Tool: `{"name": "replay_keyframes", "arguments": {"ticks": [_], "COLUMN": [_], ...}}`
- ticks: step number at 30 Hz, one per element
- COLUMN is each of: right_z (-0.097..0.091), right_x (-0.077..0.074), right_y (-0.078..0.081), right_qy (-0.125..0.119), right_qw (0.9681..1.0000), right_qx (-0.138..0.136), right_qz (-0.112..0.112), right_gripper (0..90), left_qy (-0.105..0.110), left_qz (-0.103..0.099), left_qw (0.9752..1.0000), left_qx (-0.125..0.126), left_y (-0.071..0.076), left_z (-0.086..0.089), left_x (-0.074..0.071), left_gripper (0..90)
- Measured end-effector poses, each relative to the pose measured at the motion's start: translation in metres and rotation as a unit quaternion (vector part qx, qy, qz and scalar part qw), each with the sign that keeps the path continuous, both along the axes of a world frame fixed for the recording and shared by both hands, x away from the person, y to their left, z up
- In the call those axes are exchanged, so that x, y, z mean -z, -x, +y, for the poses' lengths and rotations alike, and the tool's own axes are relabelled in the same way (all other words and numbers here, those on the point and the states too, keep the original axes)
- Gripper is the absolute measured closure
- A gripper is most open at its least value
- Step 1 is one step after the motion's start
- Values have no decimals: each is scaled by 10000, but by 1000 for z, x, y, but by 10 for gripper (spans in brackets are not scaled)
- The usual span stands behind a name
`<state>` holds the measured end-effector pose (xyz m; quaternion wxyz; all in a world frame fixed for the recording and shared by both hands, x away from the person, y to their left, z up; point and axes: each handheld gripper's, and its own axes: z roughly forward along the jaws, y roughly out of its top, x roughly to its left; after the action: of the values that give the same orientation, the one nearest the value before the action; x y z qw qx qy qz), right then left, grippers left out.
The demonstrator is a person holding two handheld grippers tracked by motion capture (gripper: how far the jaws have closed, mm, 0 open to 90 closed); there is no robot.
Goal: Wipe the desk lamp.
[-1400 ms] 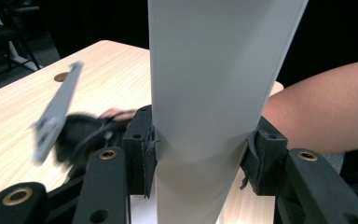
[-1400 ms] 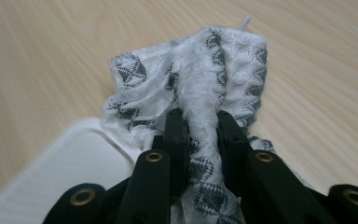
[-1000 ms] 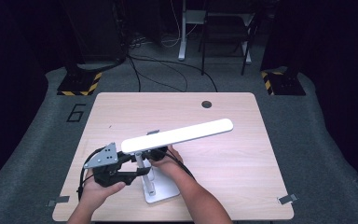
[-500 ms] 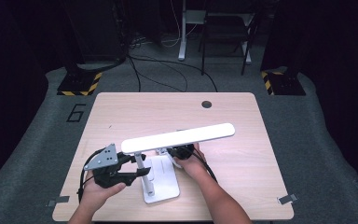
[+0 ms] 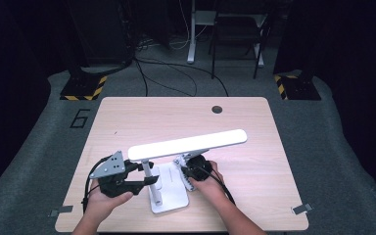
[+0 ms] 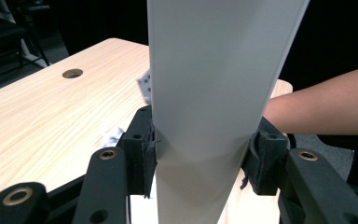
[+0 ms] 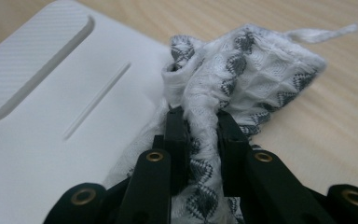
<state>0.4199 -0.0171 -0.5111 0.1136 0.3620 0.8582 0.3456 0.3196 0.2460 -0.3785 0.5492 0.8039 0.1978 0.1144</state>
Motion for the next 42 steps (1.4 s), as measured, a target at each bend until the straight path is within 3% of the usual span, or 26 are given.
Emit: {"name": "replay_keyframes", "arguments": {"ticks": [5,10,14,19,22,26,28,32,33,36,42], "right_z": [-10,-25,-33,-35,-37,-25,-18,-7,-2,5,17], "right_x": [-2,-1,-1,-1,1,3,4,4,5,5,5], "right_y": [33,71,89,98,90,71,56,24,18,-5,-36], "right_qy": [179,86,34,69,-88,-87,-90,-177,-282,-374,-291], "right_qw": [9993,9987,9982,9980,9980,9994,9997,9998,9996,9992,9994], "right_qx": [-313,-492,-587,-620,-596,-323,-204,-92,49,140,171], "right_qz": [-51,55,79,58,186,-75,-139,-90,-27,-33,-90], "right_gripper": [777,777,777,776,775,773,772,771,770,766,759], "left_qy": [7,-9,-37,-46,-36,-2,-42,-55,-47,-59,-55], "left_qz": [-19,-21,-3,-5,14,47,47,-105,-96,-79,-100], "left_qw": [10000,10000,10000,10000,10000,10000,10000,9990,9989,9989,9987], "left_qx": [-33,-58,-72,-58,-52,-16,-41,-420,-448,-468,-497], "left_y": [0,0,0,0,0,-2,-2,-8,-12,-20,-29], "left_z": [-1,-2,-2,-2,-3,-2,-3,-1,1,3,4], "left_x": [1,1,1,2,2,3,2,3,4,3,3], "left_gripper": [524,524,524,524,523,520,520,526,526,525,526]}}
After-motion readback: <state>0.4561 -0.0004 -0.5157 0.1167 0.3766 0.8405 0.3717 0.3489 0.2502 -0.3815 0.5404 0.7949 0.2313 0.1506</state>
